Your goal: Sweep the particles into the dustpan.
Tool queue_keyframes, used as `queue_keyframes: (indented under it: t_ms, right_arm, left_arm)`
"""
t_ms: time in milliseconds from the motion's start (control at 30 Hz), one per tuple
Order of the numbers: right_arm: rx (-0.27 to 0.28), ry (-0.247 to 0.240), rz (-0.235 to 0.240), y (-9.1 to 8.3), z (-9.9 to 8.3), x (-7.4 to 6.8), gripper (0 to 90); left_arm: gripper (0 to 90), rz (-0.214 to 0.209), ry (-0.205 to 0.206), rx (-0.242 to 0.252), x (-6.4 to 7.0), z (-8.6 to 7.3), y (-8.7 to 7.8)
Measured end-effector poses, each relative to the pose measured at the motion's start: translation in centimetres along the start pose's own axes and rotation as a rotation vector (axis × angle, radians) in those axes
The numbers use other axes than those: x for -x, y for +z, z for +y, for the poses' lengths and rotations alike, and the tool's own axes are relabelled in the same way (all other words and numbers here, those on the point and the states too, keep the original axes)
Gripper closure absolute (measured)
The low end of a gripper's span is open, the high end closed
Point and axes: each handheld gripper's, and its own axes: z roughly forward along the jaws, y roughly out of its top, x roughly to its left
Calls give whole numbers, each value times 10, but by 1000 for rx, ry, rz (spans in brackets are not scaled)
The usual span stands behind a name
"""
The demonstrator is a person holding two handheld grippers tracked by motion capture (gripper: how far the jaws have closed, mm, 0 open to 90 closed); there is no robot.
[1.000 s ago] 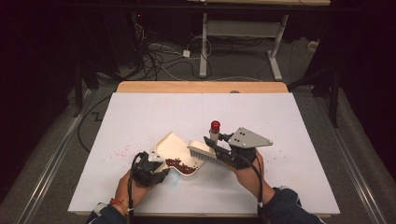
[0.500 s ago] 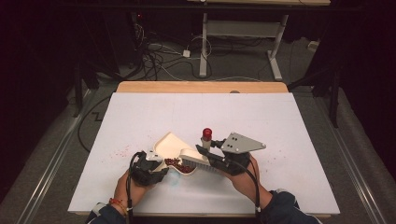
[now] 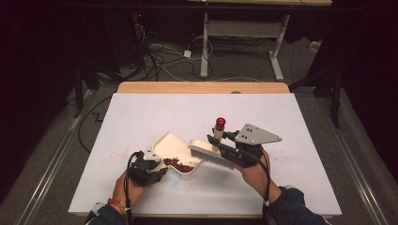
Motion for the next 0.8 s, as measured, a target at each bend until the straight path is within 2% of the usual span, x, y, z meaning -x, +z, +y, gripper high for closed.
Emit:
queue_keyframes:
  t_ms: [300, 600, 800]
  right_arm:
    - [-15, -13, -20, -12, -2, 11, 699]
    - [-17, -5, -75, -32, -9, 30, 699]
    - [-19, -4, -94, -47, -14, 40, 699]
  left_arm:
    - [634, 6, -3, 2, -1, -1, -2]
    - [633, 13, -4, 5, -2, -3, -3]
    - [633, 21, -31, 12, -5, -9, -5]
